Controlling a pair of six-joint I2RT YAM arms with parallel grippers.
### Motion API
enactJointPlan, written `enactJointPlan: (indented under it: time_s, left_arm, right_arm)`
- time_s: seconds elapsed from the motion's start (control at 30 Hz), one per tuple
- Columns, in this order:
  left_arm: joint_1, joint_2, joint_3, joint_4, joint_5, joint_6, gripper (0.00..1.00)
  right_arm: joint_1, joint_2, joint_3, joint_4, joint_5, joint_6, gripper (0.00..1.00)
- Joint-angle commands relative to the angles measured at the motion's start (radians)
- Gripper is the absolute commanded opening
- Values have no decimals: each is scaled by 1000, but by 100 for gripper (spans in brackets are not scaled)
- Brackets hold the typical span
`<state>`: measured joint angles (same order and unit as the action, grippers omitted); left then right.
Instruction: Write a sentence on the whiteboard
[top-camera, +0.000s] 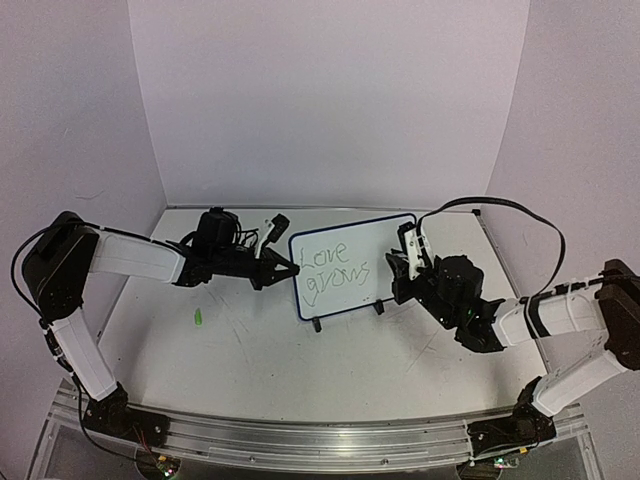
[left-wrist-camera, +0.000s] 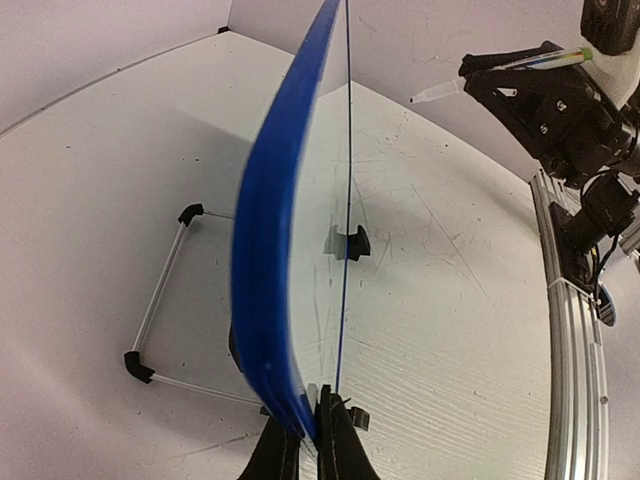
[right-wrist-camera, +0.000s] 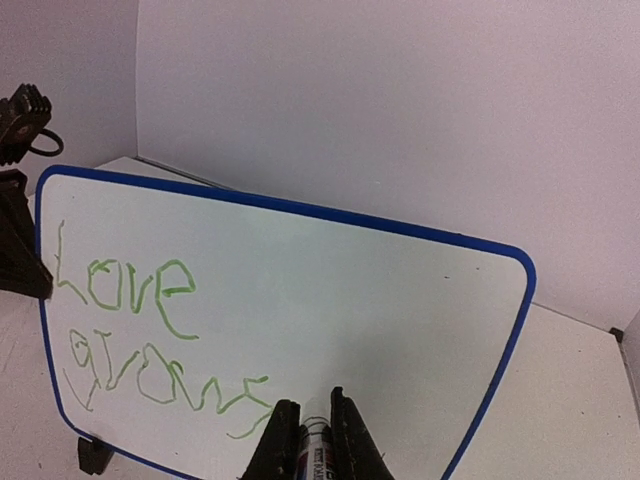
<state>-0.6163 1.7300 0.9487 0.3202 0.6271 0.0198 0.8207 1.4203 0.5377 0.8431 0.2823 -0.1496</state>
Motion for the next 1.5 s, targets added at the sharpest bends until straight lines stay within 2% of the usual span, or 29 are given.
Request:
enactJointPlan:
  time_s: [0.0,0.07,0.13,0.2,0.3,0.43,0.63,0.87,1.47]
  left_arm:
    - [16,54,90,-206,-135,200,0]
    - [18,78,132,-293,-131,264,0]
    - [24,88,152,-313,-138,300,0]
    - [31,88,155,-337,-160,330,0]
    - [38,95,173,-355,-172,345,0]
    - [39,118,206,-410,-201,336,0]
    - [41,110,200,-412,-193,316,0]
    - [40,117,204,-413,-194,309,0]
    - [41,118,217,-414,-188,291,0]
  right_arm:
    - [0,7,19,43,-108,-27,0]
    - [1,15,20,59,-141,-22,0]
    - [0,22,24,53,-161,-7,0]
    - [1,18,50,-33,-149,20,0]
    - [1,13,55,-64,-171,-6,0]
    - [0,0,34,-18,-137,-29,0]
    - [-14,52,61,-6,-124,-37,0]
    - [-63,27,4,27,-150,11,0]
    - [-69,89,33,50,-107,10,0]
